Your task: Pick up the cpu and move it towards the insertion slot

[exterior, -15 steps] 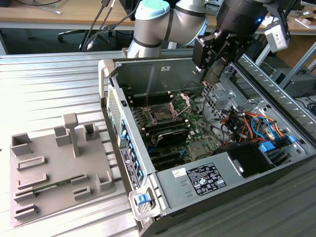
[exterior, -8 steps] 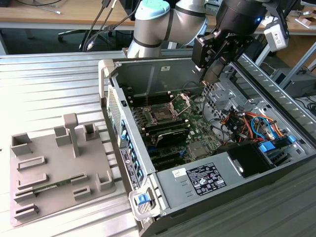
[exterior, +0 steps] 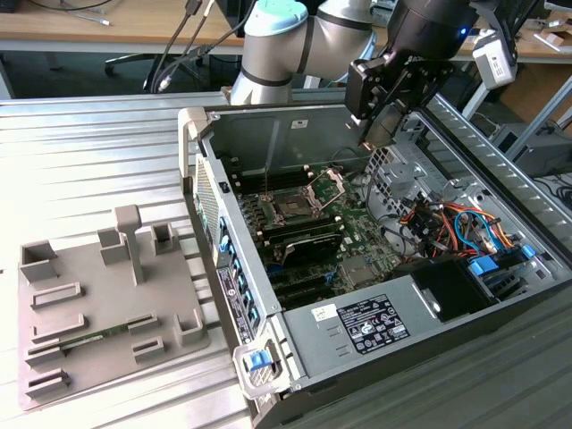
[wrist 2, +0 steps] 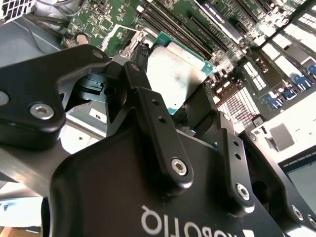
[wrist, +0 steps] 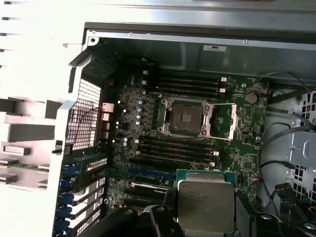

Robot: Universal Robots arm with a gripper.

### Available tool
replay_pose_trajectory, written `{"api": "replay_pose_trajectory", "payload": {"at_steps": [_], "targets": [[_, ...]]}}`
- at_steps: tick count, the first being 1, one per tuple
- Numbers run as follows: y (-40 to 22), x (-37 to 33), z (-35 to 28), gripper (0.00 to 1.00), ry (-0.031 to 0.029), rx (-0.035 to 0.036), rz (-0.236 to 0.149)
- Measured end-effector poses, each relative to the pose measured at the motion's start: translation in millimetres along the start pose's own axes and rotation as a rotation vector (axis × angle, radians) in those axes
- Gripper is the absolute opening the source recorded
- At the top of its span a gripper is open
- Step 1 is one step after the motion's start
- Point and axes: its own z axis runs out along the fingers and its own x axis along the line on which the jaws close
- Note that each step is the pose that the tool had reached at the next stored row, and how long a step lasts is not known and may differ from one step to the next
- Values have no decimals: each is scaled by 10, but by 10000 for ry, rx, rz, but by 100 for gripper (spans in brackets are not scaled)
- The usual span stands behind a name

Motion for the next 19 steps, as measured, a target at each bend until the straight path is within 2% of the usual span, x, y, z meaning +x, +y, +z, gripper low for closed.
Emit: {"api": "replay_pose_trajectory", "payload": {"at_steps": [19], "targets": [[202,-37,9,55,0,1,0]]}}
